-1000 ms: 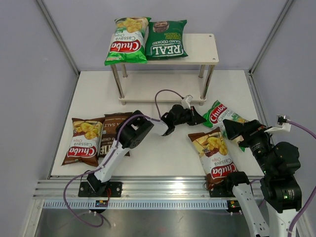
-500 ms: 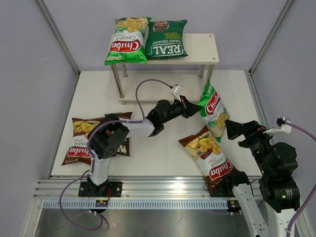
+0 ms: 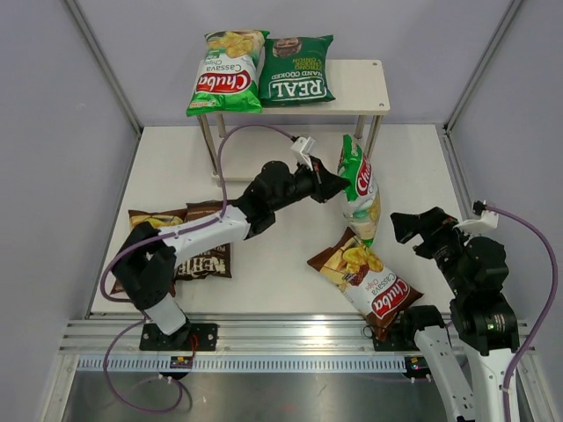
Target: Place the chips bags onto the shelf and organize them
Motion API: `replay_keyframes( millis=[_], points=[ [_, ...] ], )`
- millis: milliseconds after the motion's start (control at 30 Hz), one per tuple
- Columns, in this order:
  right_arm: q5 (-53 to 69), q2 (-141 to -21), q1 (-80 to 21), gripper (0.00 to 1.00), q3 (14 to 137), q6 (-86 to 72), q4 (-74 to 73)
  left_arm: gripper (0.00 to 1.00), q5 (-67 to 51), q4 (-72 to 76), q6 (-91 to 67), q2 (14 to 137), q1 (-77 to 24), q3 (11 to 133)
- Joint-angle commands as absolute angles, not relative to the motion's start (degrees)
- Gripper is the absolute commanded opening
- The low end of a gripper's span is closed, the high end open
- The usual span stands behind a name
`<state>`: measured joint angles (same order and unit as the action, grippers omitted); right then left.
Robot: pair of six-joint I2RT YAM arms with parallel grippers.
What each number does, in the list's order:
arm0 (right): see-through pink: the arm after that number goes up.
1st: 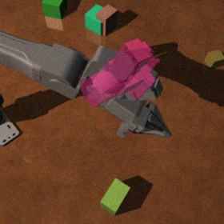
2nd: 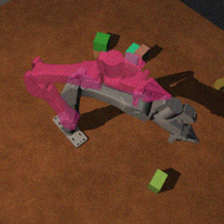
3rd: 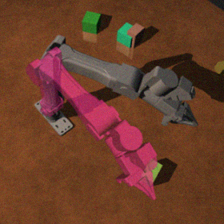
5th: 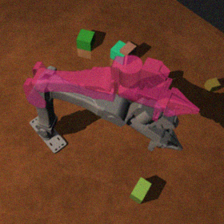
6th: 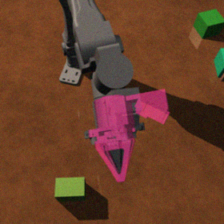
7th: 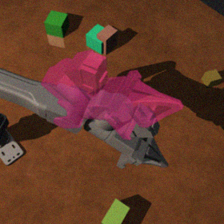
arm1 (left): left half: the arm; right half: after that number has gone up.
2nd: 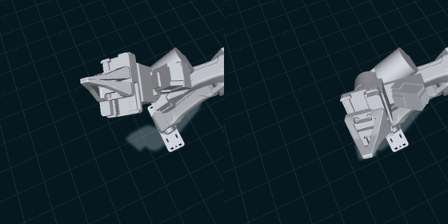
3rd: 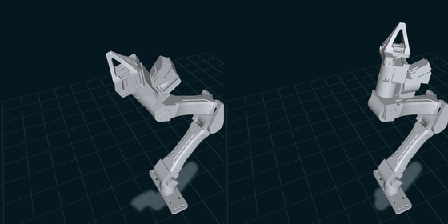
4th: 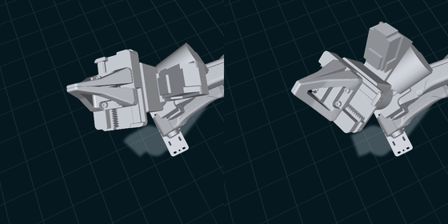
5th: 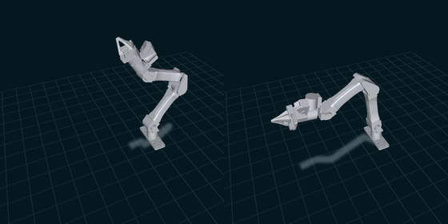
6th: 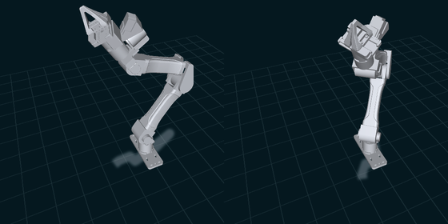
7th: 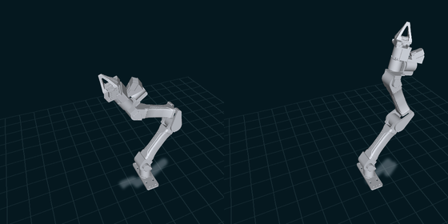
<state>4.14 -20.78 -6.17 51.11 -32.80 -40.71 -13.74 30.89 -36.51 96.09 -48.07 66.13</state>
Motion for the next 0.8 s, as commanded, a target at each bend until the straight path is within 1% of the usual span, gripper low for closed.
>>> replay_keyframes(
  millis=[0, 167, 267, 400, 467, 500, 533, 600, 633, 733, 767],
  points=[
    [6.23, -22.23, -6.59, 0.99, 49.84, -34.97, -35.25, 0.0, -14.41, 25.86, -32.71, 88.0, -48.43, 70.75],
    [8.78, -23.73, -6.59, 1.0, 47.81, -38.58, -31.82, 0.0, -14.24, 17.96, -31.82, 81.83, -48.43, 72.15],
    [12.82, -24.43, -6.59, 0.99, 47.37, -41.3, -29.37, 0.0, -15.03, 13.65, -31.82, 78.24, -48.43, 73.99],
    [22.73, -25.13, -6.59, 0.99, 46.93, -46.83, -25.06, 0.0, -14.59, 8.8, -31.73, 73.49, -48.34, 76.11],
    [25.56, -24.61, -6.5, 0.99, 45.45, -52.54, -21.29, 0.0, -14.24, 7.39, -31.64, 71.29, -48.25, 76.64],
    [28.62, -24.26, -6.68, 0.99, 44.31, -54.99, -18.92, 0.0, -14.33, 7.12, -31.73, 69.45, -48.25, 76.81],
    [30.31, -23.3, -6.59, 0.99, 40.99, -61.98, -12.54, 0.0, -15.02, 6.6, -31.55, 68.74, -48.08, 77.34],
    [34.43, -22.5, -6.59, 1.0, 36.67, -70.27, -3.82, 0.0, -15.12, 5.97, -31.81, 66.29, -47.64, 77.7],
    [34.71, -21.72, -6.59, 1.0, 32.65, -77.97, 4.66, 0.0, -15.47, 7.02, -31.9, 65.4, -47.55, 77.43],
    [34.28, -20.13, -6.59, 1.0, 26.22, -88.9, 16.03, 0.0, -16.78, 8.61, -32.25, 61.97, -47.55, 77.34],
    [34.02, -19.95, -6.59, 0.99, 25.41, -90.16, 17.65, 0.0, -17.22, 9.57, -32.52, 61.27, -47.55, 77.52]
  ],
)
